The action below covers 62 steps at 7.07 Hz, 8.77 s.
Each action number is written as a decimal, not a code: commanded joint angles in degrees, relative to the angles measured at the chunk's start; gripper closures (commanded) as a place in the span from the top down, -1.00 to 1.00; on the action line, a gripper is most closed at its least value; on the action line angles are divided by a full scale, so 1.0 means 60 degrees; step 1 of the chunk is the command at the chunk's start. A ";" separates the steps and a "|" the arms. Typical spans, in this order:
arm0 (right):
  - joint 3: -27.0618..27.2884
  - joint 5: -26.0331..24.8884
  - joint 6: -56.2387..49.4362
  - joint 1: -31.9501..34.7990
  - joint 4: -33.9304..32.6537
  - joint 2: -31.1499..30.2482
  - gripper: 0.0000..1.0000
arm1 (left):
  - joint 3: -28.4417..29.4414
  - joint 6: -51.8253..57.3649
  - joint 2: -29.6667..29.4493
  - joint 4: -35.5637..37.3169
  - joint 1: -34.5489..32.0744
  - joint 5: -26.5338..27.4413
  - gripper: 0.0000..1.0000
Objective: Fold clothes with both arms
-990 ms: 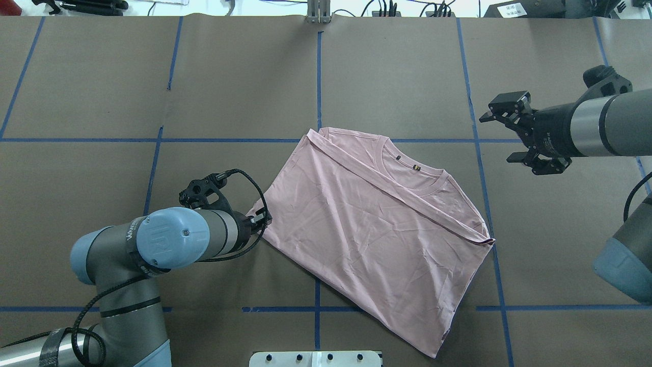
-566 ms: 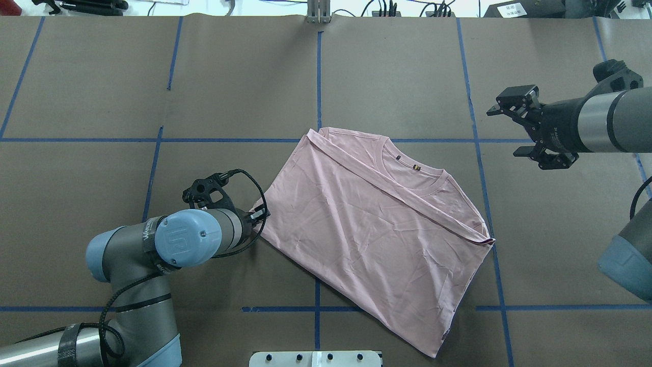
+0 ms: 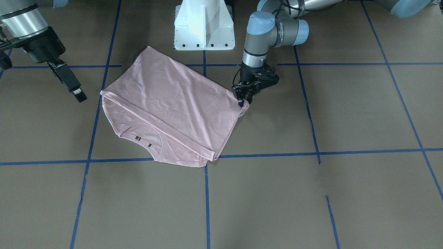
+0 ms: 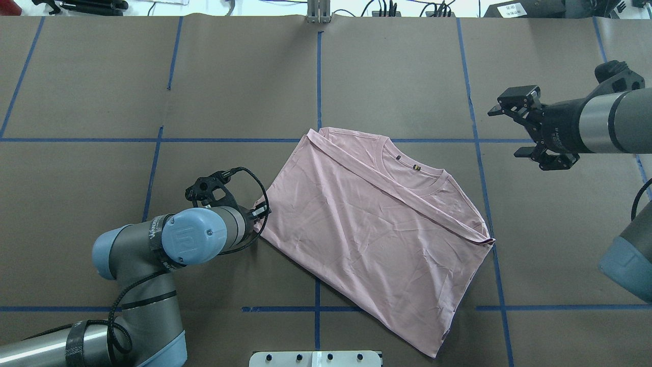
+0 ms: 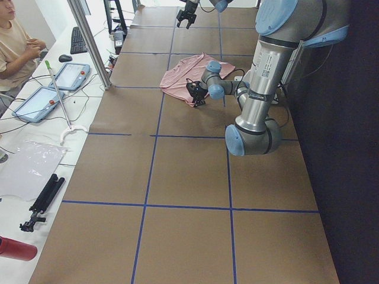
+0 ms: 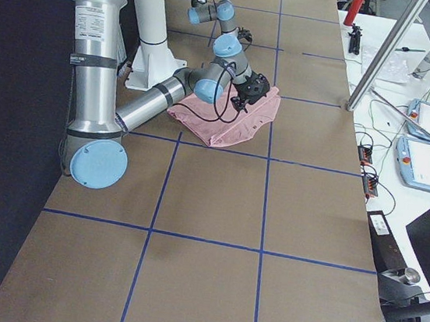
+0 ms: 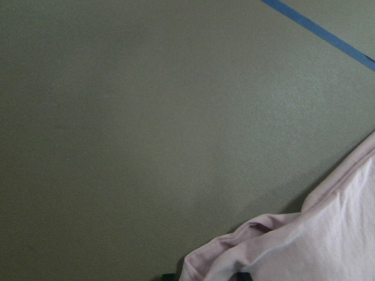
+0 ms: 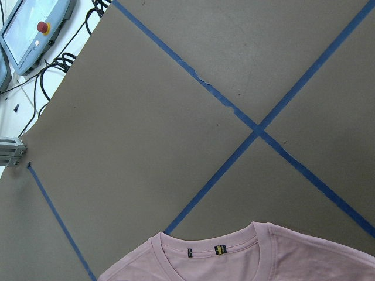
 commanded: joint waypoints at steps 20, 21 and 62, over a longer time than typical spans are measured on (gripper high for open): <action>-0.4063 -0.2915 0.1166 -0.4873 -0.2736 0.5441 0.70 | 0.3931 0.2888 -0.1379 -0.5375 -0.3704 -0.0805 -0.33; -0.4179 -0.2915 0.1122 -0.4873 -0.2750 0.5382 0.67 | 0.3960 0.2902 -0.1379 -0.5375 -0.3690 -0.0805 -0.33; -0.1972 -0.3220 0.0492 -0.5516 -0.4019 0.3975 -1.00 | -0.1841 -0.0218 0.1148 -0.2442 -0.1393 -0.0732 -0.24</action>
